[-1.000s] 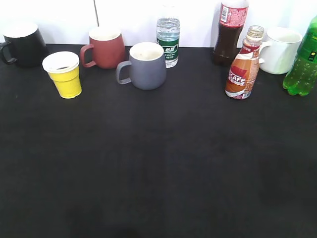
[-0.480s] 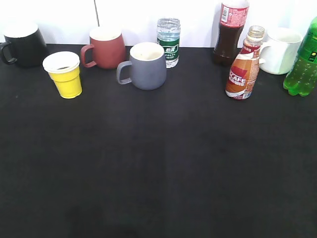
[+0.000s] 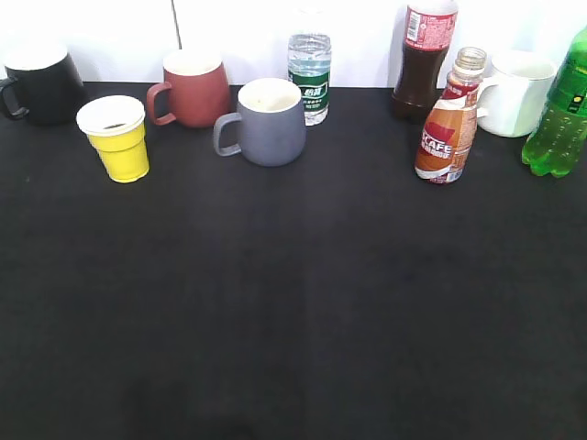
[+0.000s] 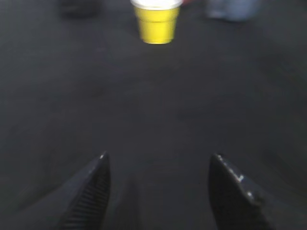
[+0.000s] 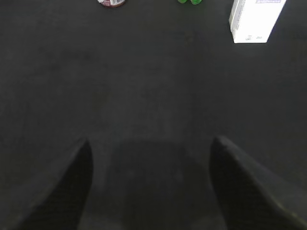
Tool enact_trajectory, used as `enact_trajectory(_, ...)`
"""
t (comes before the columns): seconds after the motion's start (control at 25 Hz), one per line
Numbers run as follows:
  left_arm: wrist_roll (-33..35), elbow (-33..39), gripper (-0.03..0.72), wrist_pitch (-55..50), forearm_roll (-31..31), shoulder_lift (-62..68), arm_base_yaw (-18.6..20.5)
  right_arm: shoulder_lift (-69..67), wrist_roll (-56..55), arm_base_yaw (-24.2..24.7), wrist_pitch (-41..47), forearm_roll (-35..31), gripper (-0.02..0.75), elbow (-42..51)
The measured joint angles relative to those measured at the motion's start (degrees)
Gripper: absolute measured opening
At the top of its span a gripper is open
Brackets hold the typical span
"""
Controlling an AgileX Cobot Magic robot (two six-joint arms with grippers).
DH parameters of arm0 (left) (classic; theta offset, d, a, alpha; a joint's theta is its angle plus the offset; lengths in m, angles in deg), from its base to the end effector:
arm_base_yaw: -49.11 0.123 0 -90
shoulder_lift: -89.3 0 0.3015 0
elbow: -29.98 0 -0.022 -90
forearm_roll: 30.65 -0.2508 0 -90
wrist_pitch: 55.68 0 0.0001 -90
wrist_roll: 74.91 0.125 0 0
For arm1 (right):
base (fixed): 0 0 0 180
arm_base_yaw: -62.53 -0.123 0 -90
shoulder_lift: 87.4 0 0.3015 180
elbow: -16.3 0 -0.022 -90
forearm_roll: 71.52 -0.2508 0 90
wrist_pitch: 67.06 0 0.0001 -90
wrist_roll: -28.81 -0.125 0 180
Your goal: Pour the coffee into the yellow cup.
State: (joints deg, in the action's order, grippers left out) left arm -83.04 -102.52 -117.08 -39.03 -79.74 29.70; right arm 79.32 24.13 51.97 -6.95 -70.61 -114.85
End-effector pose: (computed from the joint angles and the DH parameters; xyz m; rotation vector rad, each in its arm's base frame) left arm 0.0185 0.0104 0.2689 0.2004 2.0752 -0.1160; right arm 0.0236 0.0026 0.2622 -0.1099 2.1336 0.1371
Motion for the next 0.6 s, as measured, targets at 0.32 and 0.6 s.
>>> enact_trajectory(0.32,0.0,0.0,0.489,0.16,-0.05,-0.59,12.08,6.39,-0.06,7.73,-0.2,-0.37,0.589,0.0)
enact_trajectory(0.6,0.0,0.0,0.489,0.17,-0.06,-4.04,16.56,6.39,-0.06,7.73,-0.2,-0.54,0.589,0.0)
